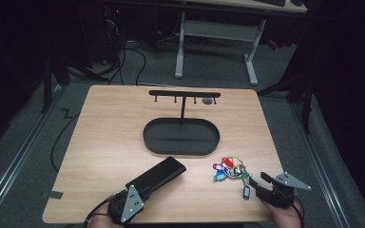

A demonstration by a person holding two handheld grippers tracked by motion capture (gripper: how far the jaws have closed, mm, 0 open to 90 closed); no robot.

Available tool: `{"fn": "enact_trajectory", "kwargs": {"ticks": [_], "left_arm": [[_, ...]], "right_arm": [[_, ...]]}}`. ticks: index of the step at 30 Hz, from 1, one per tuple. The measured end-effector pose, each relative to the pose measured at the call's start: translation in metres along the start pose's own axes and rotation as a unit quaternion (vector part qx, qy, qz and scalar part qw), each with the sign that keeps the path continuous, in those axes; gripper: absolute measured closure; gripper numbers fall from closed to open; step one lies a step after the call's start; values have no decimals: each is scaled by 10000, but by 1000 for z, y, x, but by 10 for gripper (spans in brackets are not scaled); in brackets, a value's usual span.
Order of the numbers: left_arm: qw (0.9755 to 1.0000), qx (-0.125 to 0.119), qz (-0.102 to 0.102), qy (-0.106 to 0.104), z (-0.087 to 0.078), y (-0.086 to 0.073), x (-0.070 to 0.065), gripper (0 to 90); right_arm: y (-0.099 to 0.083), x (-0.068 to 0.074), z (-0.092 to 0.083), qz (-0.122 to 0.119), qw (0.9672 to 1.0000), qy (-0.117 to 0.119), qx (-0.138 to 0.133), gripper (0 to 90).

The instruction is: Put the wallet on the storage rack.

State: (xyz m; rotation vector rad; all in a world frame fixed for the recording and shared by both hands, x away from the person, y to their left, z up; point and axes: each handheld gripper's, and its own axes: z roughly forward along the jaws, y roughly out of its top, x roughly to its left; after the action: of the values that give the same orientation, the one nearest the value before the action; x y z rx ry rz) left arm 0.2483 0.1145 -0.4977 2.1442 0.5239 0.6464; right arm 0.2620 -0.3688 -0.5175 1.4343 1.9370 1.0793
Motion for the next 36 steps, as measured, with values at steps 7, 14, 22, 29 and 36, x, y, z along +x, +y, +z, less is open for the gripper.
{"fn": "enact_trajectory", "kwargs": {"ticks": [7, 14, 22, 29, 36], "left_arm": [[9990, -200, -394, -27, -9, 0, 10, 814], [9933, -461, -1064, -18, -18, -8, 32, 818], [9854, -611, -1588, -75, -24, -14, 49, 824], [9797, -803, -1772, -486, -23, -10, 43, 828], [9751, -910, -1981, -414, -25, -16, 52, 825]], "right_arm": [[0, 0, 0, 22, 10000, -1, 22, 414], [0, 0, 0, 22, 10000, 1, 10, 415], [0, 1, 1, -11, 10000, 14, 36, 415], [-1, 1, 2, -7, 10000, 8, 45, 415], [-1, 1, 1, 17, 10000, 15, 39, 414]]}}
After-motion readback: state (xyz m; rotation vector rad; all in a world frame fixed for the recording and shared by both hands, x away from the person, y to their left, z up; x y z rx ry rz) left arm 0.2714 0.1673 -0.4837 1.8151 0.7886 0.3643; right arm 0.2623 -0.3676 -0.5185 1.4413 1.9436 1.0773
